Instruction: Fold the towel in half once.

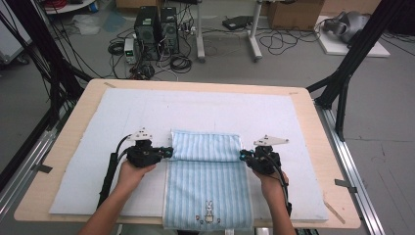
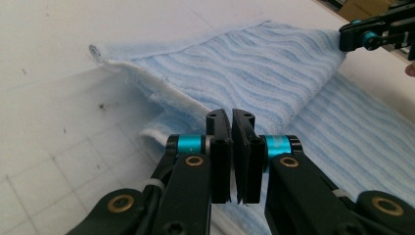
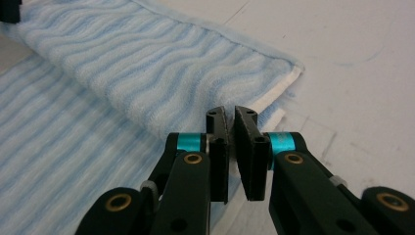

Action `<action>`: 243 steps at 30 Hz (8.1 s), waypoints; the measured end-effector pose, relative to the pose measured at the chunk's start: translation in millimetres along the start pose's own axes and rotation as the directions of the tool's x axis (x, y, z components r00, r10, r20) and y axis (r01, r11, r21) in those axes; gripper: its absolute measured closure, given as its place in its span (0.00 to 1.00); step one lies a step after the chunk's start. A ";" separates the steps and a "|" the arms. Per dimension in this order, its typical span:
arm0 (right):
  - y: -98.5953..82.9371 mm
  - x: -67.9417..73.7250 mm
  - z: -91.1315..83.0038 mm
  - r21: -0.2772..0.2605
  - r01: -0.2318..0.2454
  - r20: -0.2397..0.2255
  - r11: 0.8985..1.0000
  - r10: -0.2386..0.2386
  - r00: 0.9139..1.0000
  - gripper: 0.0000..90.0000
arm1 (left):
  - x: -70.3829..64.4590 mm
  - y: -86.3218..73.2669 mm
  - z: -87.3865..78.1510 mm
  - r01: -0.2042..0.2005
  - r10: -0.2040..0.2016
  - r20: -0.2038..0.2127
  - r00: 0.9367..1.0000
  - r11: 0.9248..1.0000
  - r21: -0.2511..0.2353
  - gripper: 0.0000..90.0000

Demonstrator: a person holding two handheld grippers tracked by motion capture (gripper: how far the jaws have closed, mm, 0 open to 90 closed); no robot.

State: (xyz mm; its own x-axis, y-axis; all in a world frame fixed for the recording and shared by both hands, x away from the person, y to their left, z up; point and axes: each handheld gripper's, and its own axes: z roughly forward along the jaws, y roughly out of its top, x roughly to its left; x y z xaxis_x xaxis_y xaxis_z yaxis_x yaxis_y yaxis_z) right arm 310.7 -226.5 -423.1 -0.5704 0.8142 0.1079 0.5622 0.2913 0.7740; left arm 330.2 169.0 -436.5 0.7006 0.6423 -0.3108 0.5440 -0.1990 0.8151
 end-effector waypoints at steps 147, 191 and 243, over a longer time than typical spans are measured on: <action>-21.4 13.2 2.7 0.078 0.022 0.204 0.997 -0.038 0.978 0.97 | -2.9 -12.6 -22.6 0.078 -0.095 -0.098 0.991 0.983 -0.166 0.45; 34.6 -4.3 71.9 -0.014 -0.049 0.169 0.999 0.051 0.984 0.94 | 48.6 37.8 36.3 0.053 -0.083 -0.274 0.958 0.992 -0.114 0.96; 0.2 25.1 -1.0 -0.063 0.017 0.067 0.998 -0.012 0.998 0.32 | -12.7 -19.4 -24.2 -0.038 0.021 -0.111 0.994 0.988 -0.149 0.28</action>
State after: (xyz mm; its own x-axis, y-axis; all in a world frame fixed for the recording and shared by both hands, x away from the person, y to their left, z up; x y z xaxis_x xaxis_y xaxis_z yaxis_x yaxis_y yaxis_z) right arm 296.0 -206.5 -419.6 -0.5360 0.8424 0.0562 0.5135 0.2724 0.8137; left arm 299.6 182.6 -436.6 0.6565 0.7160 -0.2376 0.4424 -0.1103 0.8900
